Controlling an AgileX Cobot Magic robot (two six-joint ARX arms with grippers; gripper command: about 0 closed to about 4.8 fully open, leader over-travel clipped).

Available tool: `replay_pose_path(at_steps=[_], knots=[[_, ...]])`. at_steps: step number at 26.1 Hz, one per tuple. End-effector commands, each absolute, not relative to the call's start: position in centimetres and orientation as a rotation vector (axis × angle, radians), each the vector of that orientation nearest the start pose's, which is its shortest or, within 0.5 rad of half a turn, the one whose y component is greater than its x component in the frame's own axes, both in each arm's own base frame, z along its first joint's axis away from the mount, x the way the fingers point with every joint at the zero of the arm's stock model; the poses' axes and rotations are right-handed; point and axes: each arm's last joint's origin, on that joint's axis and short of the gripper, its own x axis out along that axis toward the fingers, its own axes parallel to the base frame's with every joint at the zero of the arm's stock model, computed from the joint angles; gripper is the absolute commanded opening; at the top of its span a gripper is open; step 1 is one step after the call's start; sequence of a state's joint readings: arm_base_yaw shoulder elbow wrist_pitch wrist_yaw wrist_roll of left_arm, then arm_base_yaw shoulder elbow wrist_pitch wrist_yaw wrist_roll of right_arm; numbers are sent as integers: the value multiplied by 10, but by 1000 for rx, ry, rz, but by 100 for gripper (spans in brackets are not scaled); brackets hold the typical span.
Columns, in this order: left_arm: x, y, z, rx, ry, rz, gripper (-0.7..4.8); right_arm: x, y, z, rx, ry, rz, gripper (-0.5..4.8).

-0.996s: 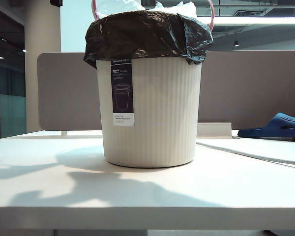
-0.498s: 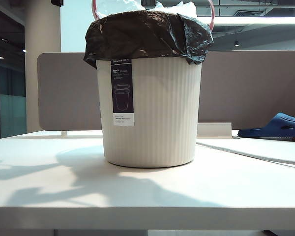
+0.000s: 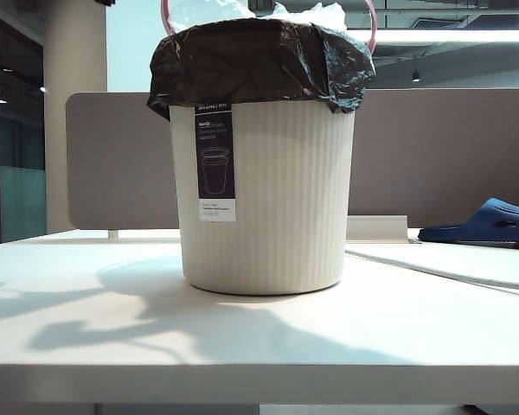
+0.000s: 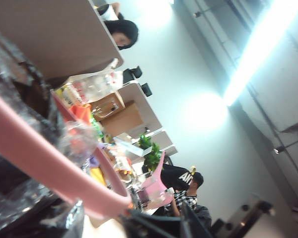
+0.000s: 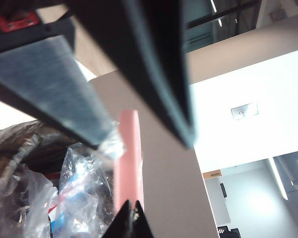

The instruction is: Open the ring lid of the trash can, pull out the black garbage bag inside, and place it on the table.

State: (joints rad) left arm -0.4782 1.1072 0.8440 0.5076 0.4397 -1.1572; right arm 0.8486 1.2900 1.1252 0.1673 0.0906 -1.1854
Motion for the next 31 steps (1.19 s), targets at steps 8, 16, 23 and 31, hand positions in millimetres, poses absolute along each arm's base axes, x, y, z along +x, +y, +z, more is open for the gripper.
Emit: replay_pose_path(at_steps=[8, 16, 23, 31], knots=[[210, -124, 363, -1061, 253, -995, 247, 192, 223, 377, -1097, -438, 694, -1], [209, -125, 362, -1033, 298, -1059, 247, 191, 218, 379, -1114, -381, 617, -1], [209, -126, 351, -1010, 435, -1033, 247, 159, 206, 384, -1082, -266, 690, -1], [212, -126, 332, -981, 572, -882, 247, 133, 195, 398, -982, -265, 704, -1]])
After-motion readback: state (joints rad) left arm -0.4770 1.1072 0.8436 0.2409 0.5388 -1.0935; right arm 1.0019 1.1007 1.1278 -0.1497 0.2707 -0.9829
